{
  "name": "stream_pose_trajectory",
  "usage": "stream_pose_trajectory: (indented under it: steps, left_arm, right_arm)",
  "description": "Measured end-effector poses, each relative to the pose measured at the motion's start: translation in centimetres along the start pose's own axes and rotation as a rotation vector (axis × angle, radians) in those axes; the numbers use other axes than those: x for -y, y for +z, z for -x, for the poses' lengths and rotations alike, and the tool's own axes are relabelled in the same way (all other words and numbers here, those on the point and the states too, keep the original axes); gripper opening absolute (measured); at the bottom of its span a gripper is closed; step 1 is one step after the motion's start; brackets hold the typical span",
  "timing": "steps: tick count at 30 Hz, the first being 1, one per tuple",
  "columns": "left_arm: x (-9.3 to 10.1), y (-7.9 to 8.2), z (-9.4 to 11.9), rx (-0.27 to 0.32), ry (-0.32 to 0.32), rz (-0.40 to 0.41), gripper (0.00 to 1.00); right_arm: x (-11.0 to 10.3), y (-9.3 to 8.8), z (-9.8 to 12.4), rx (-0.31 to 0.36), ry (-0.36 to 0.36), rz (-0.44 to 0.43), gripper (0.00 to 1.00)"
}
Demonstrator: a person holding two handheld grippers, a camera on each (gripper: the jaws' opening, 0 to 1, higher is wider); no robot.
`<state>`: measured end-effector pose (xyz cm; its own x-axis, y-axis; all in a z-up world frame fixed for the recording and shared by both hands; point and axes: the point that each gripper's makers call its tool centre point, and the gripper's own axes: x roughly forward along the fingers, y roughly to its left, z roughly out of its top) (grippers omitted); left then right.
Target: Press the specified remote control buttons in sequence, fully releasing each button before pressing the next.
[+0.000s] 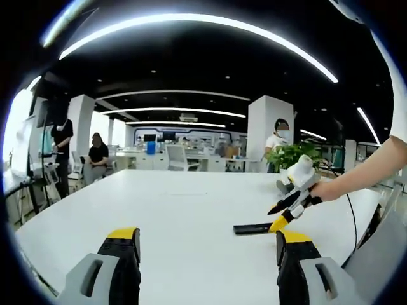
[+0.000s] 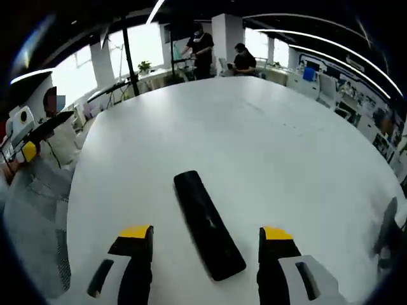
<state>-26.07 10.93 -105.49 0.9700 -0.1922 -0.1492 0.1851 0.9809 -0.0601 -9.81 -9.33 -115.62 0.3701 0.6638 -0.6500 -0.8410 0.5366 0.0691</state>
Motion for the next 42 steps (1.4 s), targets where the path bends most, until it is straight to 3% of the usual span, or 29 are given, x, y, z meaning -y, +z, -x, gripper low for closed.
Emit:
stream_pose_trajectory:
  steps: [1,6,14,25,37,42]
  left_arm:
    - [0.0,0.0,0.0,-0.002,0.001,0.000,0.92]
    - [0.0,-0.1,0.0,-0.005,0.001,-0.003,0.92]
    - [0.0,0.3,0.1,0.017,-0.002,0.012,0.93]
    - [0.2,0.3,0.1,0.017,-0.008,0.015,0.93]
    - [0.3,0.3,0.2,0.011,-0.007,0.011,0.93]
    - [0.3,0.1,0.2,0.000,-0.005,0.006,0.93]
  right_arm:
    - [0.0,0.1,0.2,0.014,-0.006,-0.009,0.75]
    - [-1.1,1.5,2.8,0.203,-0.049,-0.148,0.90]
    - [-2.8,2.0,7.3,0.353,-0.171,-0.161,0.99]
    - [-5.8,0.7,12.3,0.381,-0.301,-0.151,0.99]
    - [-6.0,-1.6,17.0,0.445,-0.428,-0.191,0.99]
    - [-6.7,-1.7,18.1,0.435,-0.486,-0.133,0.99]
